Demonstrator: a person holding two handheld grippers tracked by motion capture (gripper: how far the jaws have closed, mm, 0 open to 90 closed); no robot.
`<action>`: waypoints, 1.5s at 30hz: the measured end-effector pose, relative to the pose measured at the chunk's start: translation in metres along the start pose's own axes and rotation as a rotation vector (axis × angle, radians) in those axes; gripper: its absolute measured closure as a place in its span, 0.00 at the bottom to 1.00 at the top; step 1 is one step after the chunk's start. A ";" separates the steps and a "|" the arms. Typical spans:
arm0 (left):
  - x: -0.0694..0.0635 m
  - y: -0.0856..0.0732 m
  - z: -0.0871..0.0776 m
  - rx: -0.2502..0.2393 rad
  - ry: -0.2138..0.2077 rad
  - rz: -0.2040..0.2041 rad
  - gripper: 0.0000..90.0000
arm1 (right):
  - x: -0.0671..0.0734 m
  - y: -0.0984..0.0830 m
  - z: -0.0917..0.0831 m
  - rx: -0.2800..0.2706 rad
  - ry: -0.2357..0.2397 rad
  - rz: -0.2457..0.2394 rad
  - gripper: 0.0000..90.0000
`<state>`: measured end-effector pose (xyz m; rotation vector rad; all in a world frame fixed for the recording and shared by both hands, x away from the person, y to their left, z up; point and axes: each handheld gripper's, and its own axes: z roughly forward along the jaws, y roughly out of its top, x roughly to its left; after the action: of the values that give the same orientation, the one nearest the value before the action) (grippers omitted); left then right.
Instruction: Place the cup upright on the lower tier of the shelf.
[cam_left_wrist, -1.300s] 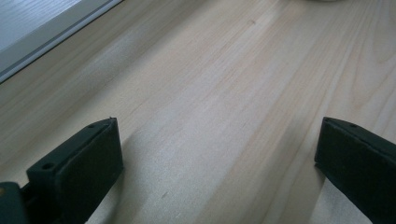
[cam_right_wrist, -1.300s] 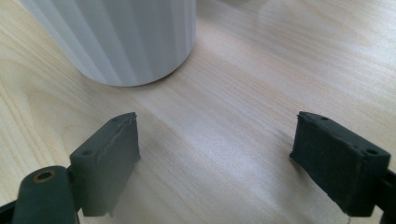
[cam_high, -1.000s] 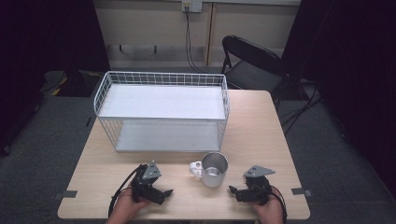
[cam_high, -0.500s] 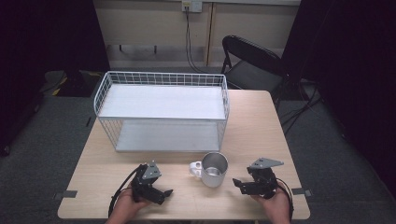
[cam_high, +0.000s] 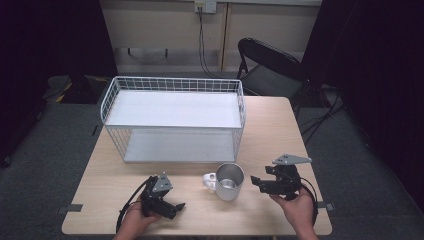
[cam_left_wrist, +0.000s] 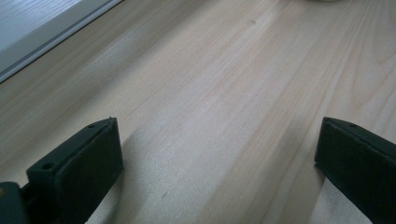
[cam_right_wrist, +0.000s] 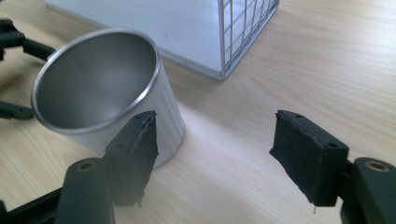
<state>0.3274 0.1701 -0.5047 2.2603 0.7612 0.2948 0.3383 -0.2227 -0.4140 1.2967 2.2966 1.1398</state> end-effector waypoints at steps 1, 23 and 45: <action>0.000 0.000 0.000 -0.001 0.000 -0.001 0.00 | 0.001 0.004 -0.001 -0.008 -0.001 0.002 0.35; 0.000 0.000 0.000 0.000 0.002 0.002 0.00 | 0.036 0.028 0.020 -0.015 0.000 -0.038 0.62; 0.000 0.000 0.000 -0.002 0.002 -0.001 0.00 | 0.041 0.018 0.044 0.007 -0.049 0.021 0.82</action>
<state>0.3279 0.1697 -0.5048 2.2580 0.7628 0.2970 0.3509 -0.1618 -0.4234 1.3397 2.2588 1.0957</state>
